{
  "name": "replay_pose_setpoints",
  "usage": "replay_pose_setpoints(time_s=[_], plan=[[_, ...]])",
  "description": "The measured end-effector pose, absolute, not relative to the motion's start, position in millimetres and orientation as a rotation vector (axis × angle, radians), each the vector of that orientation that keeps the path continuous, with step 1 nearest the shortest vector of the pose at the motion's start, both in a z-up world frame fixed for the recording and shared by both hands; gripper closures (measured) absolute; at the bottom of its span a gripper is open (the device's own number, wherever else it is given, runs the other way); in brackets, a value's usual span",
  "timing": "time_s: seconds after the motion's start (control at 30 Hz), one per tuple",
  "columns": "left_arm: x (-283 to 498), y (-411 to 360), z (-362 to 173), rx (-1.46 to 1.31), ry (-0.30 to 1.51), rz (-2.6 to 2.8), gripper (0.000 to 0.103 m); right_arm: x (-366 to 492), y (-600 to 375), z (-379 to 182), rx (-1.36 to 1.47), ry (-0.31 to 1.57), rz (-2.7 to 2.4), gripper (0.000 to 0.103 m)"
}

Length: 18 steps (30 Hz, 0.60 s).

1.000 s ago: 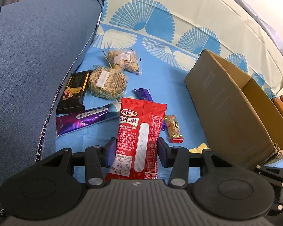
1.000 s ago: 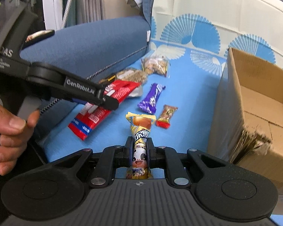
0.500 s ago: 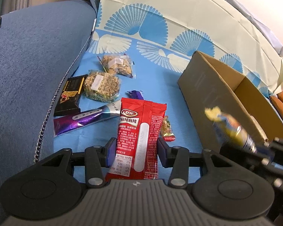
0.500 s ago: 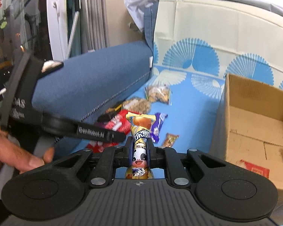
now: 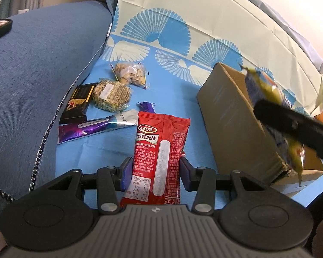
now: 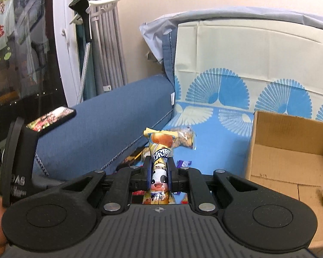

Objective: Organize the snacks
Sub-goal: 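Carry the yellow bar toward the box with the right tool while the left holds the wafer, then lower both snacks over the box and open both tools to drop them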

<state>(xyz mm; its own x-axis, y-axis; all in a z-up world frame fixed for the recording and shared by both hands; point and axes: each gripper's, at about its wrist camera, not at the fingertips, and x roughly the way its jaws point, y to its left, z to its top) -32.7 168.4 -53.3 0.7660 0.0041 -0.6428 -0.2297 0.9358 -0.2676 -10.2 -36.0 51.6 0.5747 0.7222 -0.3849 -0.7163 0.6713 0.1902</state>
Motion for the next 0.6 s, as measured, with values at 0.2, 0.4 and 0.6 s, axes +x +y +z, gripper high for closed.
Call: replay_pose_setpoints(time_s=[0.2, 0.4, 0.6], plan=[[-34, 153, -42, -0.327, 0.682, 0.123, 0.053, 3, -52, 62, 0.052, 0.442, 0.812, 0.089], [-20, 129, -22, -0.306, 0.656, 0.085, 0.053, 20, -84, 67, 0.124, 0.440, 0.745, 0.089], [4, 93, 5, -0.285, 0.612, 0.022, 0.053, 42, -117, 65, 0.193, 0.449, 0.643, 0.089]])
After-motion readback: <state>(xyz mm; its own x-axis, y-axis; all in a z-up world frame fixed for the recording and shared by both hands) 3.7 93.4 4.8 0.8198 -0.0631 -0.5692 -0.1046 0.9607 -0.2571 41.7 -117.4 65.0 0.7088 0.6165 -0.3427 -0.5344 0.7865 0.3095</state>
